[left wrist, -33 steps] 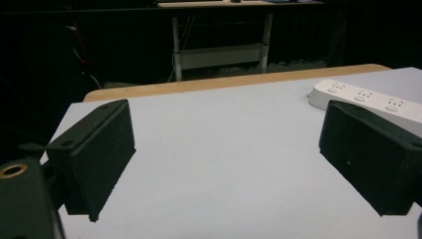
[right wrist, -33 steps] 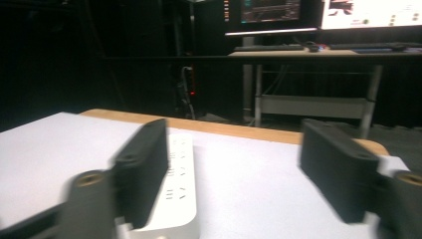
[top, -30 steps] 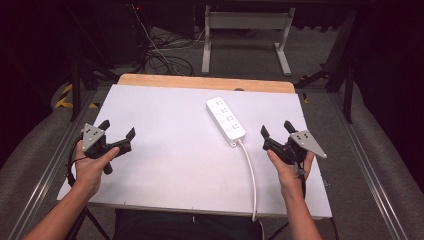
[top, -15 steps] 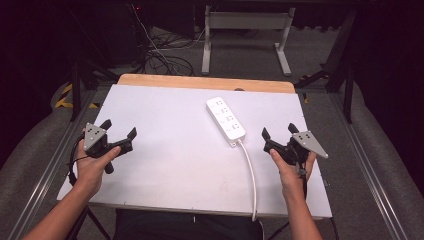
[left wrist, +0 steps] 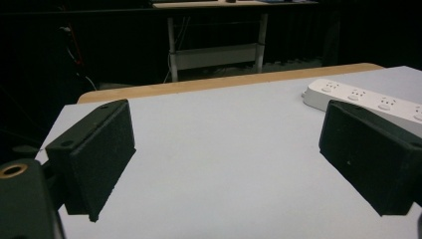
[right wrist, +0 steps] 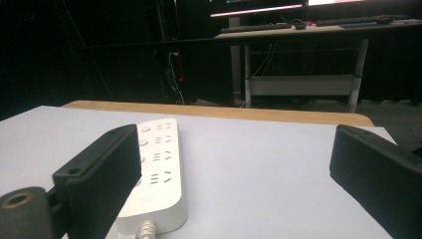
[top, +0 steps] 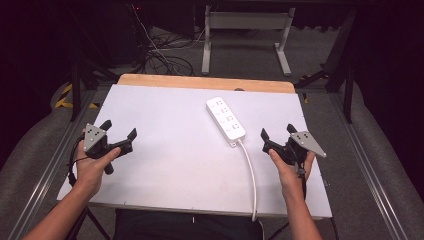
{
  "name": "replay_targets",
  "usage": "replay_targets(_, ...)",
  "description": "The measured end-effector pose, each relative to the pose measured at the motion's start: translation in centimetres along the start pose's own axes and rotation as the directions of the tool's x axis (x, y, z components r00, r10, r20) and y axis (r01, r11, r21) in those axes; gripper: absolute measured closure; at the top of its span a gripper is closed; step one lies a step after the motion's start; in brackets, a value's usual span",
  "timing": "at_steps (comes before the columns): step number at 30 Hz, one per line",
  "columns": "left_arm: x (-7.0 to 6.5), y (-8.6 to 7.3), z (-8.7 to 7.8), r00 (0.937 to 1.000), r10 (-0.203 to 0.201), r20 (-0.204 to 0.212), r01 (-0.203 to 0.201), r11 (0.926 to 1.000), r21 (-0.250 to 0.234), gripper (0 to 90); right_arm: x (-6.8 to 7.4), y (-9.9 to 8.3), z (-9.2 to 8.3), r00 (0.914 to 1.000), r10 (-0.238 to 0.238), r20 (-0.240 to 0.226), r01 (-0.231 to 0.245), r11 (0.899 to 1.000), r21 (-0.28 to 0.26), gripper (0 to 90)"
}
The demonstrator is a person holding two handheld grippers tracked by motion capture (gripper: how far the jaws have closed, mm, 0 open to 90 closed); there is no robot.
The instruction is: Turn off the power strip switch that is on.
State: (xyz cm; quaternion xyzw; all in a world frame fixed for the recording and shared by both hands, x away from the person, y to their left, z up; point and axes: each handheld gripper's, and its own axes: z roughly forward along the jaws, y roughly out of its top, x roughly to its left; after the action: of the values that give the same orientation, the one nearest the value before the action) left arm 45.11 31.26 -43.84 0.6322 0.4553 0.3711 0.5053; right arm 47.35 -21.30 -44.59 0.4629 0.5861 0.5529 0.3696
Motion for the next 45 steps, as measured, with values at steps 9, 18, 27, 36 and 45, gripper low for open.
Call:
replay_targets(9, 0.13, -0.03, -0.11, 1.0000, -0.007, -0.007, 0.007, 1.0000, 0.001, 7.5, 0.25, -0.08, 0.28, 0.9997, -0.015, -0.017, 0.015, 1.000, 0.009, 5.7)
replay_targets(18, 0.19, -0.03, -0.07, 0.9999, -0.009, -0.007, 0.009, 1.0000, 0.001, 6.4, 0.25, -0.13, 0.32, 0.9998, -0.012, -0.017, 0.013, 1.000, 0.015, 5.4)
replay_targets(27, 0.24, -0.04, -0.03, 0.9998, -0.018, -0.006, 0.018, 0.9998, 0.004, 5.3, 0.27, -0.19, 0.39, 0.9997, -0.012, -0.019, 0.013, 1.000, 0.021, 4.9)
replay_targets(36, 0.26, -0.04, -0.01, 0.9998, -0.021, -0.007, 0.021, 0.9998, 0.005, 5.1, 0.20, -0.19, 0.39, 0.9998, -0.012, -0.019, 0.012, 1.000, 0.020, 4.9)
replay_targets(45, 0.31, -0.04, 0.12, 0.9998, -0.015, -0.009, 0.015, 0.9998, 0.009, 5.3, 0.06, -0.23, 0.58, 0.9999, -0.007, -0.013, 0.007, 1.000, 0.020, 4.9)
